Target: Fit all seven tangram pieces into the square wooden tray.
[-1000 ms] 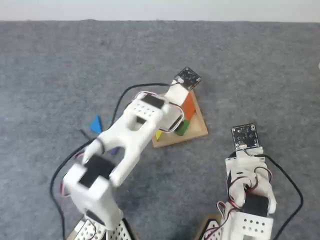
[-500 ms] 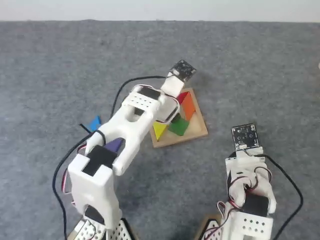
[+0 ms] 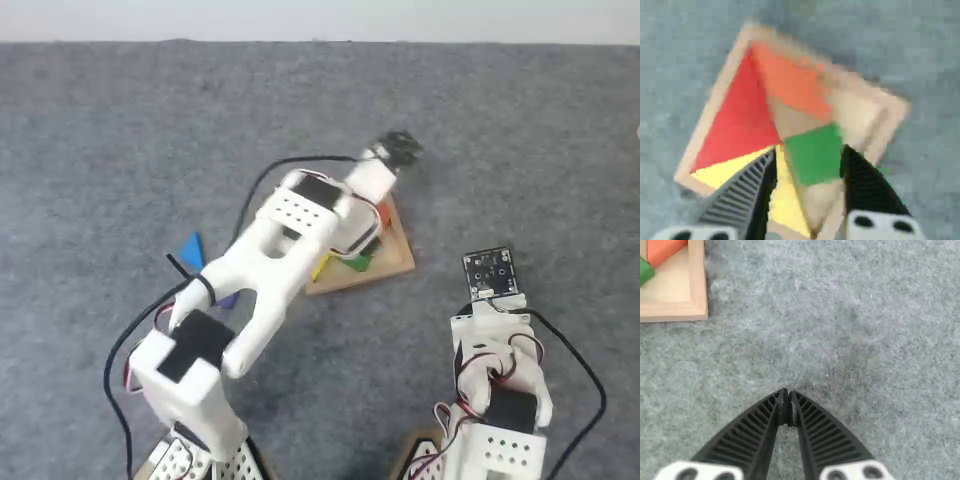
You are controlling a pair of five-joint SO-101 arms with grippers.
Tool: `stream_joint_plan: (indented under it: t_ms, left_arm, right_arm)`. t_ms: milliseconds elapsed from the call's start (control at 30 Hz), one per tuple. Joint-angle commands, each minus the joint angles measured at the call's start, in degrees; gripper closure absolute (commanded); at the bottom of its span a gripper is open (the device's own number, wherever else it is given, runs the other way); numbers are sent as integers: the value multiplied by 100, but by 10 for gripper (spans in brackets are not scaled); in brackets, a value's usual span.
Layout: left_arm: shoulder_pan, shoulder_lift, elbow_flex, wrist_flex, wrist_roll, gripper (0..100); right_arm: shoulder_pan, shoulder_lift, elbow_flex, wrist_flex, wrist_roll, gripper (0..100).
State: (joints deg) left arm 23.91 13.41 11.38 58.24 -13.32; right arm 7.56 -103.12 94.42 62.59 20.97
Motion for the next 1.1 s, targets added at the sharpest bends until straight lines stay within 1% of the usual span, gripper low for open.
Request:
stream_joint_plan:
  t_ms: [0, 133, 300, 567, 967, 1067]
  left_arm:
    - [97, -316, -13, 70, -18, 805]
    - [9, 9, -4, -18, -18, 806]
    - [88, 431, -13, -176, -18, 806]
    - [264, 501, -4, -202, -18, 806]
    - [-501, 501, -4, -211, -281, 826]
    - [-527, 484, -4, -211, -404, 826]
  right_arm:
    - [66, -75, -79, -145, 62, 992]
    - [75, -75, -88, -136, 62, 992]
    - [75, -75, -88, -145, 62, 992]
    - [75, -75, -88, -145, 62, 992]
    - [75, -75, -88, -136, 62, 992]
    - [75, -75, -88, -136, 62, 992]
